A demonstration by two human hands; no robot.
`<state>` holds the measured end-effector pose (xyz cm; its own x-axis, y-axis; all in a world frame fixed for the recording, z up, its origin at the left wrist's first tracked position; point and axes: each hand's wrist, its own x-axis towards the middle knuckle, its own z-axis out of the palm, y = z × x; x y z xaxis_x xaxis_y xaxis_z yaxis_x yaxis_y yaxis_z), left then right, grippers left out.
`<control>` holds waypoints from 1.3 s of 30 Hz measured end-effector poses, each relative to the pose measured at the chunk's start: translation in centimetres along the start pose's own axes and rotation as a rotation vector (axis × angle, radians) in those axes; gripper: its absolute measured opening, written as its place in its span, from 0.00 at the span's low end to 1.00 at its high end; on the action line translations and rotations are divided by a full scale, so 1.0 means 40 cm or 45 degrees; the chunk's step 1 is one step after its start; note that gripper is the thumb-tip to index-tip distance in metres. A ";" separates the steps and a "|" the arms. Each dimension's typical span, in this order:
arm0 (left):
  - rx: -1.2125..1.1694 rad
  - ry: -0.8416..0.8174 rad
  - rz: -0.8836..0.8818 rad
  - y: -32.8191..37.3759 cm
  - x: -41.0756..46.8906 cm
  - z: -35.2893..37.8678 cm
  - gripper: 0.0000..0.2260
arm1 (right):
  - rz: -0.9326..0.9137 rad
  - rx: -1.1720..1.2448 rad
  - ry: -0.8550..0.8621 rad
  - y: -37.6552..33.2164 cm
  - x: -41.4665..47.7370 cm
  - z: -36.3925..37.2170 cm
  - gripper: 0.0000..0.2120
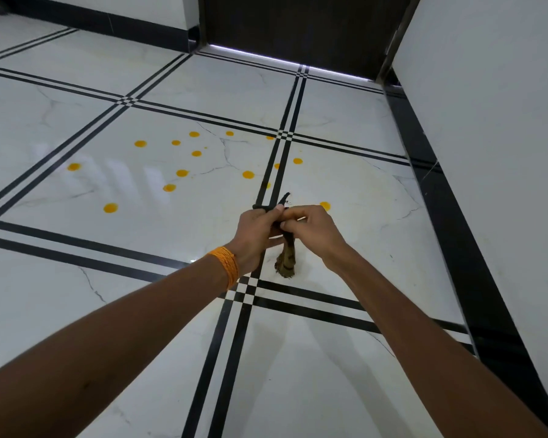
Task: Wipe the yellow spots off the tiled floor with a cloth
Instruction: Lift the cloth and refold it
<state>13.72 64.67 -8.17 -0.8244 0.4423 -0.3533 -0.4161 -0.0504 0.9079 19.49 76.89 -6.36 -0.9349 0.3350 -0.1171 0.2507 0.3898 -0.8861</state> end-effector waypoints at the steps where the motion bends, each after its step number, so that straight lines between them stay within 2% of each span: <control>1: 0.009 0.059 0.022 0.008 0.001 0.001 0.13 | -0.007 0.002 0.048 -0.004 0.002 -0.006 0.10; 4: 0.223 0.092 0.186 0.030 0.007 -0.005 0.14 | 0.036 0.095 0.187 0.006 0.016 -0.023 0.03; 5: 0.332 0.070 0.268 0.042 0.007 -0.010 0.14 | 0.097 0.155 0.179 0.011 0.018 -0.028 0.05; 7: 0.574 0.018 0.423 0.076 0.002 -0.018 0.14 | 0.220 0.219 0.160 0.017 0.018 -0.034 0.15; 10: 1.051 -0.049 0.669 0.142 -0.004 -0.024 0.15 | 0.072 0.023 0.270 -0.005 0.017 -0.047 0.19; 11: 1.127 -0.069 0.717 0.165 -0.007 -0.025 0.14 | 0.007 0.034 0.274 -0.019 0.024 -0.056 0.21; 13: 1.168 -0.194 0.717 0.206 -0.012 -0.024 0.12 | -0.084 0.166 0.104 -0.055 0.039 -0.078 0.29; 15: 1.272 -0.398 0.695 0.237 -0.024 -0.015 0.10 | -0.145 0.235 -0.205 -0.081 0.062 -0.089 0.34; 17: 1.307 -0.535 0.659 0.263 -0.035 -0.005 0.10 | -0.156 0.211 -0.421 -0.099 0.070 -0.085 0.27; 20: 1.158 -0.545 0.577 0.309 -0.043 -0.018 0.11 | -0.063 0.264 -0.518 -0.094 0.060 -0.073 0.16; 22: 1.047 -0.507 0.485 0.335 -0.037 -0.055 0.19 | 0.052 0.292 -0.519 -0.073 0.048 -0.066 0.14; 24: 1.086 -0.472 0.400 0.343 -0.024 -0.094 0.27 | 0.108 0.312 -0.481 -0.065 0.032 -0.060 0.13; 27: 1.134 -0.429 0.266 0.307 -0.008 -0.135 0.32 | 0.123 0.697 -0.459 -0.094 0.007 -0.055 0.11; 30: 1.062 -0.391 0.192 0.227 -0.001 -0.169 0.28 | 0.276 1.031 -0.467 -0.143 -0.013 -0.062 0.15; 34: 0.573 -0.439 -0.022 0.137 -0.020 -0.177 0.36 | 0.298 1.214 -0.520 -0.157 -0.012 -0.082 0.23; 37: 0.156 -0.472 -0.136 0.107 -0.021 -0.160 0.34 | 0.222 1.506 -0.599 -0.156 -0.010 -0.110 0.29; 39: -0.014 -0.521 -0.163 0.108 -0.028 -0.134 0.29 | 0.164 1.623 -0.623 -0.161 -0.010 -0.125 0.28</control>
<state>10.78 59.15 -5.08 -0.5465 0.7643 -0.3424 -0.5109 0.0197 0.8594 19.50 78.54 1.63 -0.9819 -0.1295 -0.1383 0.1878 -0.7613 -0.6206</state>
